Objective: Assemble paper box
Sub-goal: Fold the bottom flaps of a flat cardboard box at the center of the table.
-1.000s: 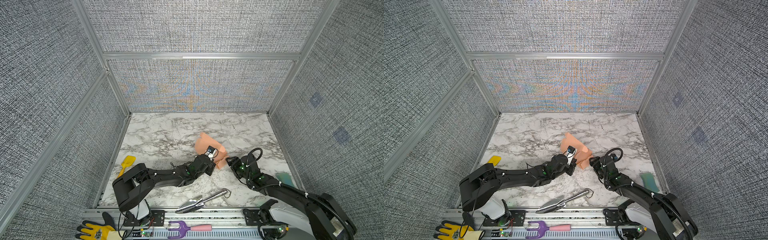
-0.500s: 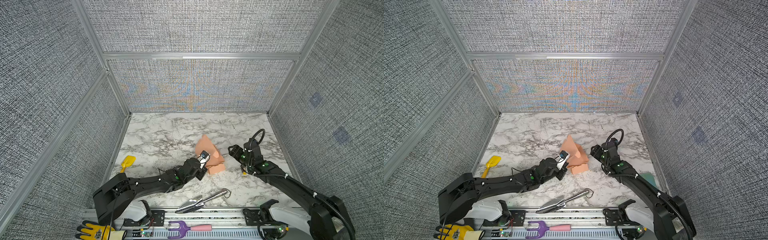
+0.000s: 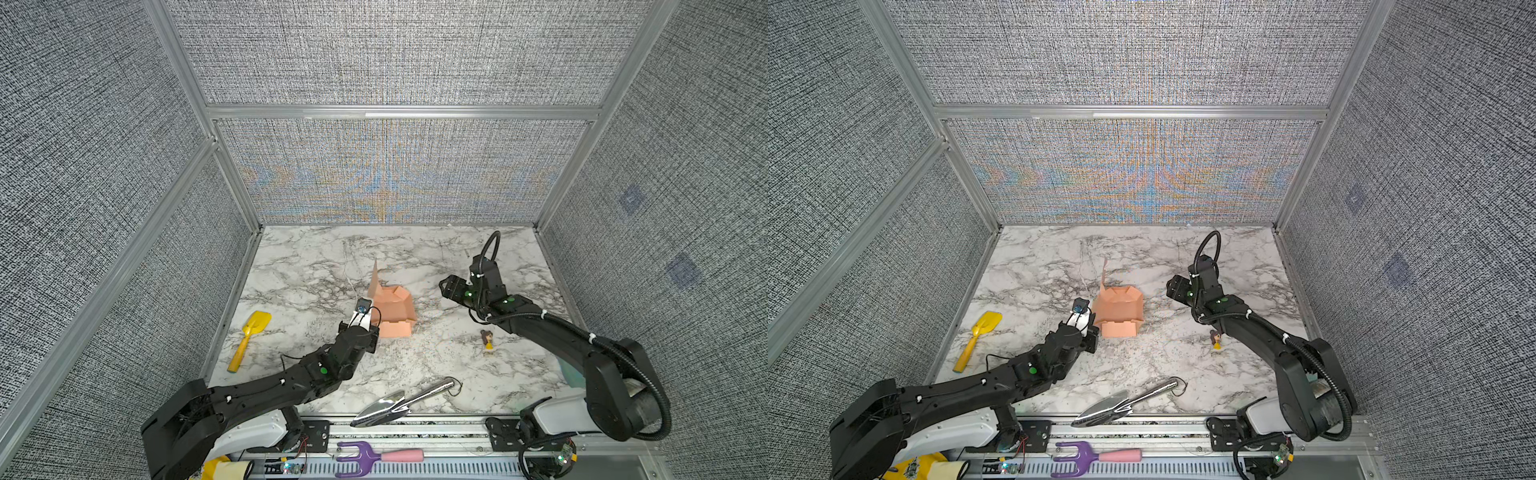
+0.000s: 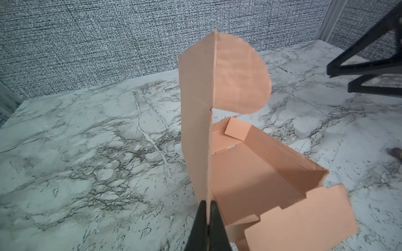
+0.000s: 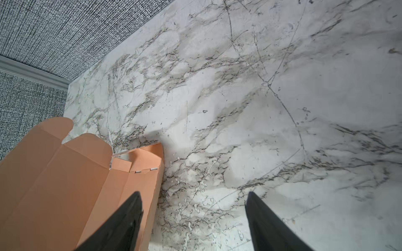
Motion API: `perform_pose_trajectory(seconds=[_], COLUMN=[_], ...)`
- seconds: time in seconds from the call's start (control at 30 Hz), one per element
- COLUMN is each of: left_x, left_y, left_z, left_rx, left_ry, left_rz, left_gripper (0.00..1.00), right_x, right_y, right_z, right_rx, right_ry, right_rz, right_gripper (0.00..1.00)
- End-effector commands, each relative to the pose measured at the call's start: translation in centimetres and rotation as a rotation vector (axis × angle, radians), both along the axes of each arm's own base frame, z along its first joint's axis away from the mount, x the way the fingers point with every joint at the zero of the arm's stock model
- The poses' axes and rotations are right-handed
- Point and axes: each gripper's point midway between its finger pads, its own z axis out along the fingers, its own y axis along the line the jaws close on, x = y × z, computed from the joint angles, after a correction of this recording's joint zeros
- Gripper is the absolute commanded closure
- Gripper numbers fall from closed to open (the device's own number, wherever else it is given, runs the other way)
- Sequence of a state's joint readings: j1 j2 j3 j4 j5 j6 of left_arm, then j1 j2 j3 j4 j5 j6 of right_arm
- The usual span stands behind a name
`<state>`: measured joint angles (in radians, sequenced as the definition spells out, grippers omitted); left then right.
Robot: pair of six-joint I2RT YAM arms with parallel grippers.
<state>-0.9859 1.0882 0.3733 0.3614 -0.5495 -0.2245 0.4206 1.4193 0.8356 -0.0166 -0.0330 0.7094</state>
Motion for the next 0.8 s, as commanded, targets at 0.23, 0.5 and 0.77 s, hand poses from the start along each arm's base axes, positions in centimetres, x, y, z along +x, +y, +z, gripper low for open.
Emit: perform_pose_trajectory(seconds=[0.23,0.5,0.77], left_x=[-1.5,-5.1,-3.6], left_y=[-8.4,-14.3,-11.1], left_z=[3.6,5.7,6.0], left_rx=[-0.024,-0.114,-0.146], left_ry=[-0.131,-0.172,-0.192], left_rz=[-0.423,-0.786,-0.592], left_gripper=[1.00,1.00,1.00], right_x=[-0.4,-0.5,-0.4], right_y=[-1.9,-5.0,-5.5], right_z=[1.0,2.8,3.8], right_rx=[-0.057,-0.092,-0.120], right_ry=[-0.057,-0.098,-0.118], right_rz=[-0.004,-0.081,-0.086], right_gripper=[0.23,0.22,0.22])
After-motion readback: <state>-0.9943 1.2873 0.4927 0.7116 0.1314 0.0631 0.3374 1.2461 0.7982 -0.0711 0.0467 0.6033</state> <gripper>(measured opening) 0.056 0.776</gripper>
